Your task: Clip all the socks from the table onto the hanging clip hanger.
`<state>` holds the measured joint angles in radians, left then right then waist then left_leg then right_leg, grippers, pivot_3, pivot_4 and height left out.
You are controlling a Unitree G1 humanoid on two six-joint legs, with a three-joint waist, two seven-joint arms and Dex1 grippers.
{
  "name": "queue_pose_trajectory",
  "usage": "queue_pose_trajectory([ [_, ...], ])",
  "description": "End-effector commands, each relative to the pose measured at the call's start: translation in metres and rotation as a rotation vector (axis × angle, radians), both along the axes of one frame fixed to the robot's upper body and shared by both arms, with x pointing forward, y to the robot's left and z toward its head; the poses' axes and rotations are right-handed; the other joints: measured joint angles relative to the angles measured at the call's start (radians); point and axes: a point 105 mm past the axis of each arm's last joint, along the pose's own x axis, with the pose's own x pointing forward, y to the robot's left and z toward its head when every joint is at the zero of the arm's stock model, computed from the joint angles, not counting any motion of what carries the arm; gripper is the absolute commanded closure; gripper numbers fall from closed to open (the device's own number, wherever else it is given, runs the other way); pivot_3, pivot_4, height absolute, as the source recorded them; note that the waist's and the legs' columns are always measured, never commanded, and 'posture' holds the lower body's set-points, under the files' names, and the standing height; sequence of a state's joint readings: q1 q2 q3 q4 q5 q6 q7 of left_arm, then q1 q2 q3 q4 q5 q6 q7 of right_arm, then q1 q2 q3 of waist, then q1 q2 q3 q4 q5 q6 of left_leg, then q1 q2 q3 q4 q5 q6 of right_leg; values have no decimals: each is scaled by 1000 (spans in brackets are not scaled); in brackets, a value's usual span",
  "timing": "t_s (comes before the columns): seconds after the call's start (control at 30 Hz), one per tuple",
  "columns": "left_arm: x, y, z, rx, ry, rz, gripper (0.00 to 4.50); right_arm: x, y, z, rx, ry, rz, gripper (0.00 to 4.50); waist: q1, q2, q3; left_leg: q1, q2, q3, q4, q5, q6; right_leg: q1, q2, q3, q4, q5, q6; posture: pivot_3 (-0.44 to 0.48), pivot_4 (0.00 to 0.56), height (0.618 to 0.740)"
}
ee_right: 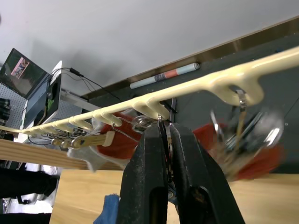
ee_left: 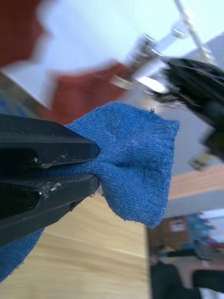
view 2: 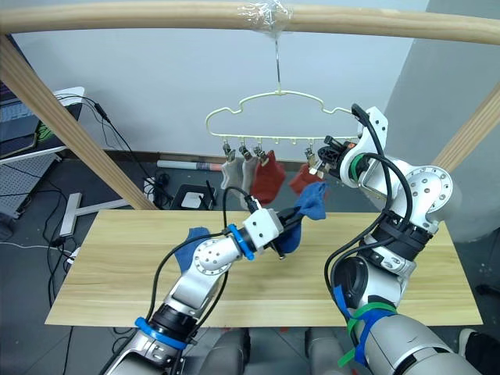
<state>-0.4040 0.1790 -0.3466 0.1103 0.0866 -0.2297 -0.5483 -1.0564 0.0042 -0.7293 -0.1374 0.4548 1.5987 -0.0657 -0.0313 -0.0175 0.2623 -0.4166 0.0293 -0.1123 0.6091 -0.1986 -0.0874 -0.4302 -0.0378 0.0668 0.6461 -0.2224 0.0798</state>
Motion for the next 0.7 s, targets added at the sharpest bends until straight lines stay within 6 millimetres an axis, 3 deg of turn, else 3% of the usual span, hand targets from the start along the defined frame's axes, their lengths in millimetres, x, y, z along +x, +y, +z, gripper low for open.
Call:
queue_pose_trajectory([
  [0.03,8,1,10,-29,-39,25,4484,-3,-12,-16,-12,60,-73,4500,0,0,0,0,0,0,0,0,0,0,0,0,0,0,0,-25,236,740],
  [0.6,24,0,16,-44,-65,56,4484,-9,-6,-16,-1,40,-78,4500,-1,0,0,0,0,-1,0,0,0,0,0,-1,0,-2,4,-57,240,740],
  [0.7,23,-4,17,-54,-63,51,4500,-11,-2,-14,16,25,-64,3654,-2,0,0,0,0,-1,0,0,0,0,0,-1,0,-2,4,-57,240,740],
])
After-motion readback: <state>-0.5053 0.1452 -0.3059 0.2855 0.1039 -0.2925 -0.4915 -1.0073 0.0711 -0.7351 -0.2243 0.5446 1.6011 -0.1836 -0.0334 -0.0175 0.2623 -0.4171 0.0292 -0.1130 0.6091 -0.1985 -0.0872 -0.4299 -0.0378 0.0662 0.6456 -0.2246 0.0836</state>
